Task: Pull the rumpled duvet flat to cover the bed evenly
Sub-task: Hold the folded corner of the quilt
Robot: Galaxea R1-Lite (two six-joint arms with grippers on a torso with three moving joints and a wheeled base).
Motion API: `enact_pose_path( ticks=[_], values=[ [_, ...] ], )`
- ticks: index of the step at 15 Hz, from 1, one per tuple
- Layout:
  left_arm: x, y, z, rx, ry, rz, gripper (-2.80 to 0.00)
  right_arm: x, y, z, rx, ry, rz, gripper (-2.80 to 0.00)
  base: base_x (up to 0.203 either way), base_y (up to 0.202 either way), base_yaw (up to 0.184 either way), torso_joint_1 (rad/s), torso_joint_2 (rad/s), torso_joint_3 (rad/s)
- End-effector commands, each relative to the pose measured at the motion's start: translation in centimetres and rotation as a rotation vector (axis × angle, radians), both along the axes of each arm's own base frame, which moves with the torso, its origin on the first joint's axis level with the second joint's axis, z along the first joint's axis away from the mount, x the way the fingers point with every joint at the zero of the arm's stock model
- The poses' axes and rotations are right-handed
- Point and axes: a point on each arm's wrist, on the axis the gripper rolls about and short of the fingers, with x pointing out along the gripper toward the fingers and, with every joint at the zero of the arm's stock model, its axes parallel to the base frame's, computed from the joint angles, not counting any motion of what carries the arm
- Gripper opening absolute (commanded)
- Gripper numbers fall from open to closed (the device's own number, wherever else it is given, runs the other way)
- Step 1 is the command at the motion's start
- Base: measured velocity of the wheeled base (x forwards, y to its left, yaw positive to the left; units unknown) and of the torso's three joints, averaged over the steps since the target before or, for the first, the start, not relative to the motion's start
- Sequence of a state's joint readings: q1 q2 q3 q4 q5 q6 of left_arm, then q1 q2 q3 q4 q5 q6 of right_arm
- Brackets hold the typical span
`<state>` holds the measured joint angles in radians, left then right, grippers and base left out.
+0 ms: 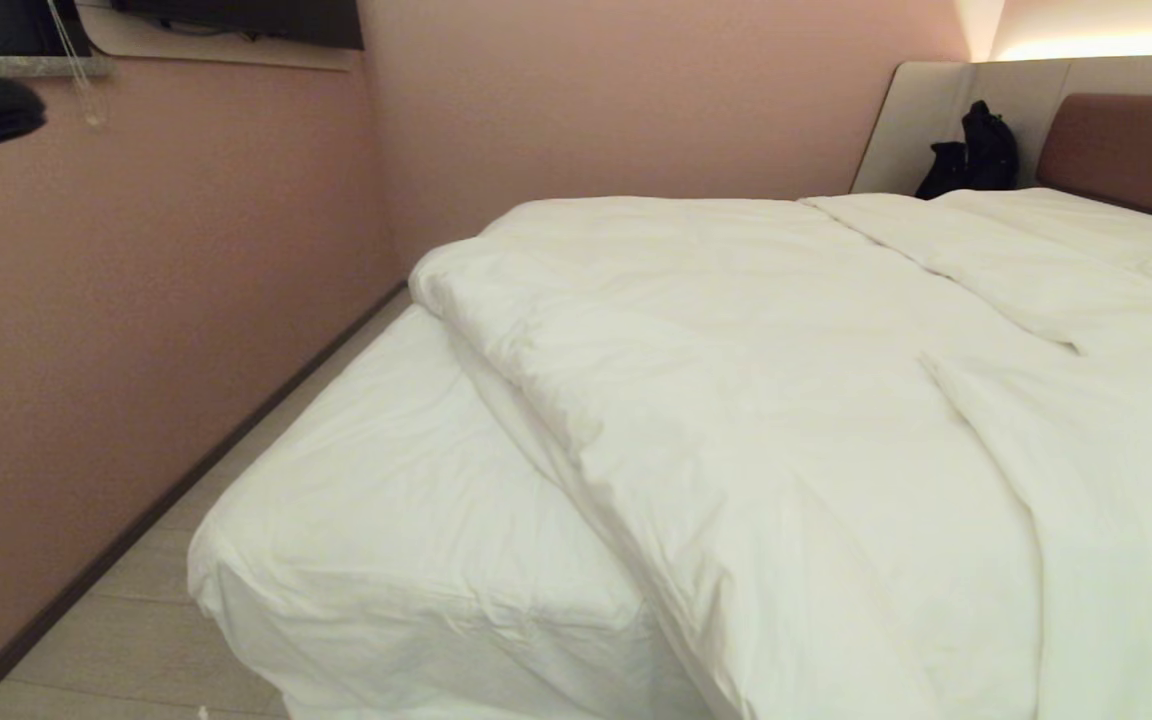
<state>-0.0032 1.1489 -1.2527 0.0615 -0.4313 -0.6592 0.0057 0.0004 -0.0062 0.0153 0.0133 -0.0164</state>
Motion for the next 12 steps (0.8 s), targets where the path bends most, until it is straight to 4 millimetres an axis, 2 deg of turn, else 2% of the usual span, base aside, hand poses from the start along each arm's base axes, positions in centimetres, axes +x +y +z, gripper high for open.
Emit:
enact_pose_path(
  ticks=[1, 5, 8, 10, 12],
  values=[
    [8.1, -0.1, -0.7, -0.09, 0.154, -0.039, -2.8, 0.0, 0.0, 0.0, 0.0, 0.001, 0.001, -2.8, 0.0, 0.0, 0.0, 0.0, 0.0, 0.0],
    [17.9, -0.6, -1.3, -0.255, 0.274, -0.103, -2.8, 0.0, 0.0, 0.0, 0.0, 0.001, 0.001, -2.8, 0.0, 0.0, 0.0, 0.0, 0.0, 0.0],
    [23.4, -1.2, -2.4, -0.357, 0.323, -0.163, -2.8, 0.0, 0.0, 0.0, 0.0, 0.001, 0.001, -2.8, 0.0, 0.0, 0.0, 0.0, 0.0, 0.0],
    [25.5, -3.5, -4.0, -0.372, 0.376, -0.258, -2.8, 0.0, 0.0, 0.0, 0.0, 0.001, 0.001, -2.8, 0.0, 0.0, 0.0, 0.0, 0.0, 0.0],
    [26.5, -6.0, -5.8, -0.33, 0.412, -0.33, -2.8, 0.0, 0.0, 0.0, 0.0, 0.001, 0.001, -2.8, 0.0, 0.0, 0.0, 0.0, 0.0, 0.0]
  ],
)
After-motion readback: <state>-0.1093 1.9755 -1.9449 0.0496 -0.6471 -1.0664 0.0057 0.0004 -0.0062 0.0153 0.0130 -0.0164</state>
